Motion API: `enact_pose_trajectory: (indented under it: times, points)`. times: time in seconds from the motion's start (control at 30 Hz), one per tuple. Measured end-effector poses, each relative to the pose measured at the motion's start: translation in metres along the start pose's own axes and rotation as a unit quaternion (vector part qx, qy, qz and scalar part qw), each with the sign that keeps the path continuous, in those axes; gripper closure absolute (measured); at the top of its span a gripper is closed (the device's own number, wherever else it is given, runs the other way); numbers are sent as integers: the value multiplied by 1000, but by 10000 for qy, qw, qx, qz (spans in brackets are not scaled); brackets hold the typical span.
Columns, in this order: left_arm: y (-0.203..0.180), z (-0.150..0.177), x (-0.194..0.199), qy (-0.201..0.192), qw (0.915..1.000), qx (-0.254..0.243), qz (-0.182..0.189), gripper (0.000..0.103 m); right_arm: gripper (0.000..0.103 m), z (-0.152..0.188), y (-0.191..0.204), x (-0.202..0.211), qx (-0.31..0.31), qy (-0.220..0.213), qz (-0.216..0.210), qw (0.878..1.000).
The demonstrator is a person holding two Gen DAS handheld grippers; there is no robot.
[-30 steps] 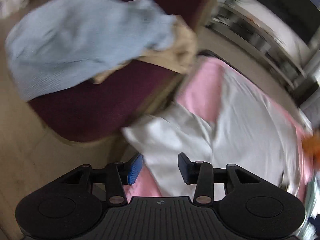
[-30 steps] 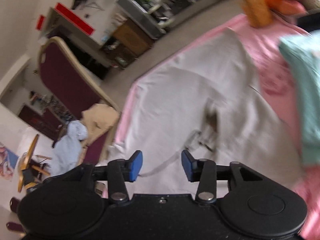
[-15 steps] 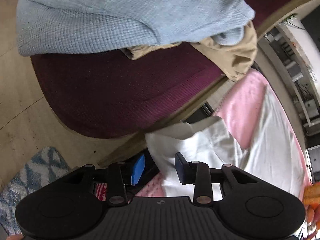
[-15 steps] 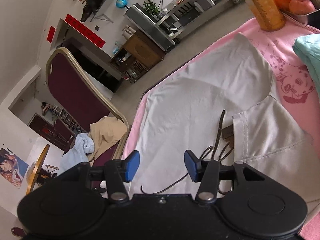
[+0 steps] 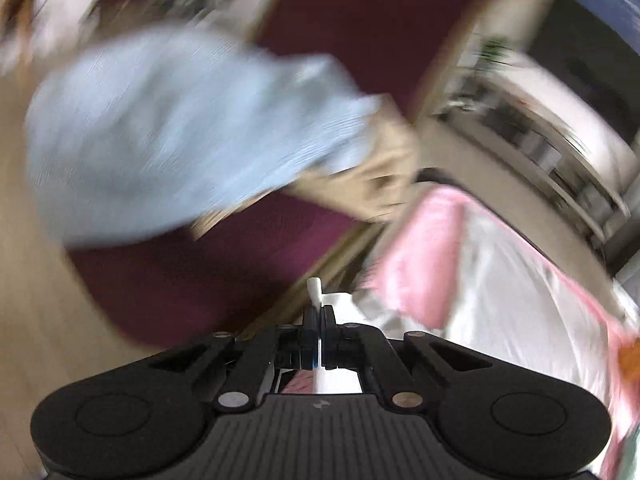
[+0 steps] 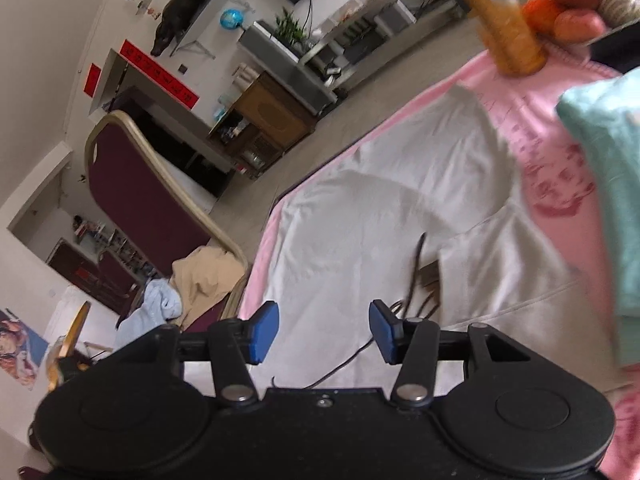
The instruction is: Fold clothes
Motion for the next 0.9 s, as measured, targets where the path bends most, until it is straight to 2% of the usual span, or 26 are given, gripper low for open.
enact_pose_trajectory:
  times: [0.1, 0.13, 0.2, 0.23, 0.3, 0.33, 0.4, 0.5, 0.53, 0.57, 0.6, 0.63, 0.67, 0.73, 0.77, 0.8, 0.83, 0.9]
  points:
    - [-50, 11, 24, -399, 9939, -1009, 215, 103, 52, -5, -7, 17, -49, -205, 57, 9998]
    - [-65, 27, 28, -392, 9885, -1430, 283, 103, 52, -6, -11, 19, -121, -227, 59, 9997]
    - [-95, 58, 34, -375, 9724, -2263, 417, 103, 52, -8, -19, 23, -293, -260, 56, 9992]
    - [-110, 74, 38, -366, 9617, -2674, 483, 103, 52, -9, -22, 23, -335, -263, 73, 9991]
    - [-140, 107, 45, -345, 9349, -3479, 612, 102, 52, -11, -30, 23, -417, -270, 108, 9987]
    - [-155, 123, 48, -333, 9189, -3873, 675, 95, 52, -11, -33, 22, -478, -256, 104, 9985]
    - [-168, 160, 50, -185, 8828, -4640, 706, 89, 51, -12, -40, 21, -636, -225, 78, 9977]
    - [-155, 193, 60, 83, 8571, -5087, 810, 84, 49, -10, -46, 20, -823, -183, 50, 9964]
    - [-150, 200, 62, 168, 8511, -5180, 841, 79, 49, -9, -46, 20, -829, -162, 68, 9964]
    - [-144, 197, 64, 227, 8555, -5102, 856, 74, 48, -8, -47, 19, -785, -127, 124, 9968]
    - [-137, 188, 65, 253, 8641, -4955, 850, 66, 48, -7, -47, 19, -739, -91, 181, 9971]
    - [-129, 176, 67, 271, 8760, -4742, 836, 64, 48, -6, -48, 18, -694, -55, 238, 9973]
    - [-121, 164, 67, 296, 8895, -4490, 792, 64, 48, -4, -49, 17, -643, -7, 302, 9975]
    - [-97, 132, 55, 392, 9250, -3742, 531, 64, 48, -2, -51, 16, -549, 82, 442, 9975]
    - [-85, 116, 49, 438, 9401, -3357, 398, 65, 48, -1, -52, 15, -506, 109, 516, 9973]
    - [-73, 101, 43, 503, 9539, -2948, 264, 73, 50, 1, -54, 16, -438, 140, 628, 9970]
    - [-59, 90, 33, 635, 9660, -2503, 144, 81, 53, 2, -56, 15, -371, 181, 771, 9962]
    - [-40, 79, 16, 979, 9792, -1777, 46, 83, 76, 6, -63, 11, -248, 313, 1115, 9930]
Point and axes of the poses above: each gripper's, at about its wrist camera, not at the fingertips, and x roughly against the way its jaws point, y to its left, z to its underside, the point moved 9 cm from there along -x, roughly the way its jaws point, and after that the axes turned 6 degrees about x, right-handed, at the moved point
